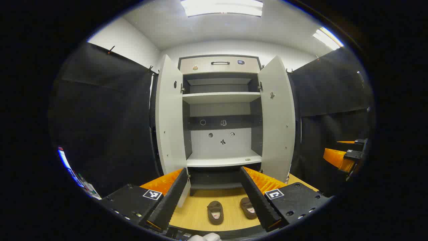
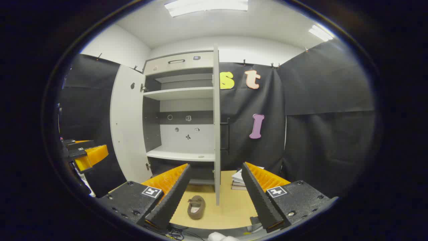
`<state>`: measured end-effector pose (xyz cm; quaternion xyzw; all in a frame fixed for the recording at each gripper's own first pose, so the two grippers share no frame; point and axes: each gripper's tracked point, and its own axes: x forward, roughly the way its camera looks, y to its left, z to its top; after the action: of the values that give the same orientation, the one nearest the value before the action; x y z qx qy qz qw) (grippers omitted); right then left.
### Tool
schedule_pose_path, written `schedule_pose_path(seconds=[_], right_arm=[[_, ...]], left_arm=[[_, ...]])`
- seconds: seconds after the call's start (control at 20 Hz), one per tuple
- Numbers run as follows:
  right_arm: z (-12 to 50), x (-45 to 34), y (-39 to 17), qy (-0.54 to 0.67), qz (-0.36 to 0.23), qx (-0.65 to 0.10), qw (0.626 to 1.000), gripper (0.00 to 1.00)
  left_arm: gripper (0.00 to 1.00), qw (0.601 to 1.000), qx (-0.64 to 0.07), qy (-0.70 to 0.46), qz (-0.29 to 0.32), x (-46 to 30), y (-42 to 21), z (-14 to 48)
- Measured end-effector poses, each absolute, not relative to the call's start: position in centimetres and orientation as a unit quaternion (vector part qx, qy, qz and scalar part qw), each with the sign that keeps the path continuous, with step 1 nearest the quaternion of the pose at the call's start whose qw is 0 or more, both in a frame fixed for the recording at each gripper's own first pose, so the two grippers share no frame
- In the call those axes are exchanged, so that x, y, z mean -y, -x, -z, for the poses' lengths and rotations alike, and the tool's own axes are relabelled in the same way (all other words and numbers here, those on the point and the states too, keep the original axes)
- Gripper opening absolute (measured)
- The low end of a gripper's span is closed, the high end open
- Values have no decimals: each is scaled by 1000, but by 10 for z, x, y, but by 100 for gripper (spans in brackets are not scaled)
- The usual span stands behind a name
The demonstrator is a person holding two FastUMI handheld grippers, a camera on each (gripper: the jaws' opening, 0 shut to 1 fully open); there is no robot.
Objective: Grab one shoe with the right hand and put it into the shoe cabinet, grab the other shoe with the left hand and put it into the shoe cabinet; then close the right door with the right hand and the left door with the left hand.
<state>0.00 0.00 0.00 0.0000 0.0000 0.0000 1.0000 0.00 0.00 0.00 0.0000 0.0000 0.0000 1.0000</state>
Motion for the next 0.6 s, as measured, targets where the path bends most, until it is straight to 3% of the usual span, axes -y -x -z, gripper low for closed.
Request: schedule_pose_path(seconds=[0.6], right_arm=[[-4,-7,-6,9,-2,3,1000,99]], left_arm=[[96,1000,-7,3,-14,-16,1,8]])
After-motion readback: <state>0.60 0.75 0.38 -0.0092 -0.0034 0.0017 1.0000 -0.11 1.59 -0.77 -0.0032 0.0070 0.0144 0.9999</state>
